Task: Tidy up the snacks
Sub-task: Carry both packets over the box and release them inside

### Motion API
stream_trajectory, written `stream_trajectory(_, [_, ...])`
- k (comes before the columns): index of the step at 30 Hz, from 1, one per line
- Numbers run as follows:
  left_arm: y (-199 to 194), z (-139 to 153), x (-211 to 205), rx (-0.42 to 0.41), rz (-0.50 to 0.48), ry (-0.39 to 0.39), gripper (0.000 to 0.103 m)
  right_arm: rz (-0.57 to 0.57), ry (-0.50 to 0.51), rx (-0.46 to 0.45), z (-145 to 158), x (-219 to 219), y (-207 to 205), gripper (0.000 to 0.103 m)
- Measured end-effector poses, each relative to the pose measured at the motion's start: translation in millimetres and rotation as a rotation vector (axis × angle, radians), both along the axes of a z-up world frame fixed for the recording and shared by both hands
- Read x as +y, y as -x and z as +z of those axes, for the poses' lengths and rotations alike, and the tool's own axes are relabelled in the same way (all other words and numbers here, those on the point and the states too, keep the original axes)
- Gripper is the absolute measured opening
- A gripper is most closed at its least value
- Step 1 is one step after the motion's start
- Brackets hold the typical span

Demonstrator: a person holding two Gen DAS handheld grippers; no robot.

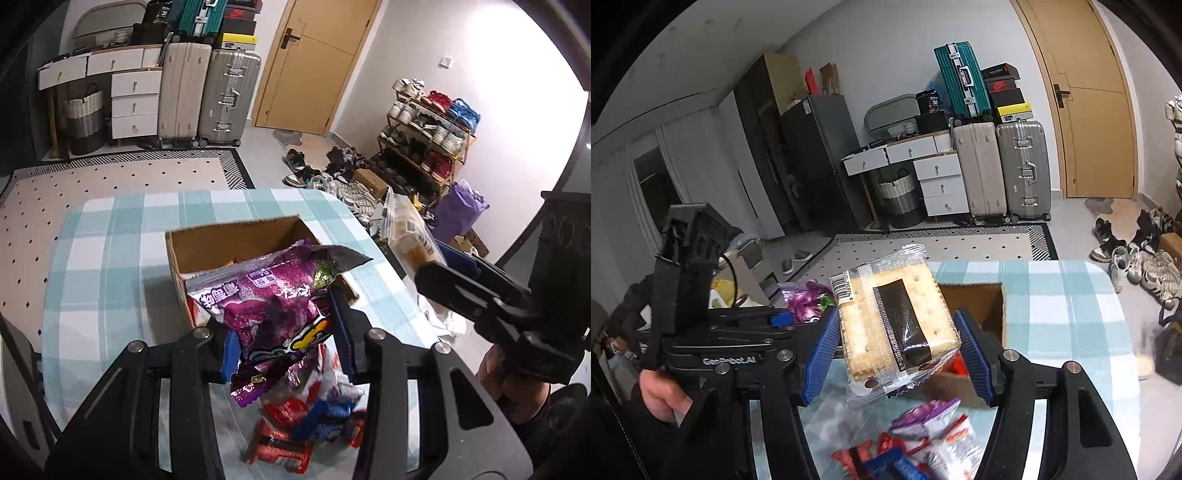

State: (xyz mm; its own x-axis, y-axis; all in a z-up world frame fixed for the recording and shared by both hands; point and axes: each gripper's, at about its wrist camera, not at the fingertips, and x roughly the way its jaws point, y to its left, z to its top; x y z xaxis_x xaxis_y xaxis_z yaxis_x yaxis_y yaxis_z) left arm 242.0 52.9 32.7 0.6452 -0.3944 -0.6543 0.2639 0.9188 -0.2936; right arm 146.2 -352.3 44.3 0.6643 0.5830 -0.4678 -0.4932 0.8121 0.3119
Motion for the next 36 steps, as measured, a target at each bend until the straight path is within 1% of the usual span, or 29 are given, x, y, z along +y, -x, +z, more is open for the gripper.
stream_trajectory(4, [-22.9,9.3,0.9,0.0,0.013,-0.019,0.039,-0.008,0.006,0.002,1.7,1.4,-21.7,0.063])
stream_trajectory(8, [-45.1,12.6,0.3,0.014,0.02,-0.028,0.039,-0.011,-0.01,0.025,0.0,-0.1,-43.2,0.063])
stream_trajectory(15, [-80.5,6.0,-4.7,0.045,0.025,-0.03,0.039,-0.022,-0.006,0.056,-6.9,1.8,-73.5,0.063])
stream_trajectory(23, [-111.4,-24.2,-7.4,0.092,0.031,-0.022,0.039,-0.031,0.022,0.094,-28.0,14.2,-98.7,0.063])
stream_trajectory(33, [-141.1,-69.1,-8.7,0.146,0.023,-0.015,0.039,-0.047,0.051,0.149,-63.3,14.6,-126.0,0.063])
stream_trajectory(36, [-147.9,-80.8,-9.6,0.168,0.015,-0.002,0.039,-0.054,0.065,0.162,-74.3,14.6,-132.9,0.064])
